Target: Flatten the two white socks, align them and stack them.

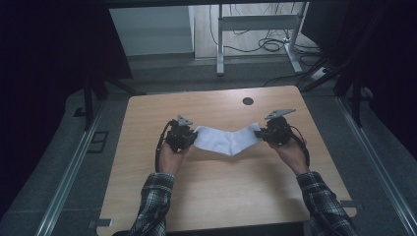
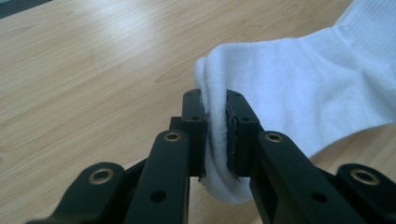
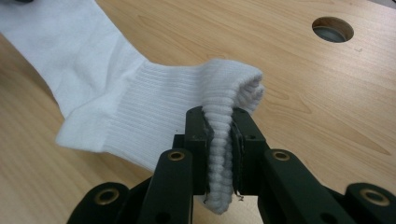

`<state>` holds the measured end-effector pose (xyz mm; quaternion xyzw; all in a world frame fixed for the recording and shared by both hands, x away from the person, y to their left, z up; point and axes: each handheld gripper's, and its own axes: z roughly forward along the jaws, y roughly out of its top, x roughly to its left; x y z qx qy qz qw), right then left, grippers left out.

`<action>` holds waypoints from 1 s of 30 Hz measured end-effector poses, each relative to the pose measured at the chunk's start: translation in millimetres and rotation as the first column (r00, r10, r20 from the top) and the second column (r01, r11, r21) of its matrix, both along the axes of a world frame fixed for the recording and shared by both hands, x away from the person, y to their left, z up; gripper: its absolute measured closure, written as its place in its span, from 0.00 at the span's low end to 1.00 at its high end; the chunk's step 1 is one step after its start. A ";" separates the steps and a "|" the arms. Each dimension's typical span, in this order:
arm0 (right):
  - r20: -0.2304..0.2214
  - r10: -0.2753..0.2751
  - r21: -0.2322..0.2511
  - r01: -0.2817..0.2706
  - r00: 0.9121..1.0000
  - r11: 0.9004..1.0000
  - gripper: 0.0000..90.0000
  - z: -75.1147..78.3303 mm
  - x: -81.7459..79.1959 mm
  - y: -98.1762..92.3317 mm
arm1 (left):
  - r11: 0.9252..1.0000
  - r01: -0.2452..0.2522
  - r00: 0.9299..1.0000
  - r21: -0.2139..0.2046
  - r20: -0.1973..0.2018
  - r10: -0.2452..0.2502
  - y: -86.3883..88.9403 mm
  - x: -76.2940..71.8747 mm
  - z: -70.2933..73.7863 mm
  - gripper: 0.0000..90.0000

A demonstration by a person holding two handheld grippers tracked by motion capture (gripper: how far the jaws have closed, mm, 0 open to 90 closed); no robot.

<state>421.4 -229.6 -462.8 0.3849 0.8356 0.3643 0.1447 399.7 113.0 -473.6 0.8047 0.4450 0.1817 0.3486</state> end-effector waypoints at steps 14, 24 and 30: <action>-0.038 -0.053 -0.008 0.053 0.998 0.999 0.86 -36.0 24.4 1.6 | 0.997 -0.030 0.998 0.066 -0.048 0.033 -10.4 19.6 -39.5 0.88; -0.071 -0.071 -0.043 0.068 0.995 0.997 0.80 -62.7 27.8 0.5 | 0.997 -0.064 0.995 0.050 -0.078 0.068 -9.1 22.4 -58.5 0.83; -0.063 -0.090 -0.035 0.088 0.994 0.996 0.68 -59.0 27.3 -3.0 | 0.994 -0.105 0.992 0.031 -0.063 0.107 -6.0 22.2 -57.6 0.67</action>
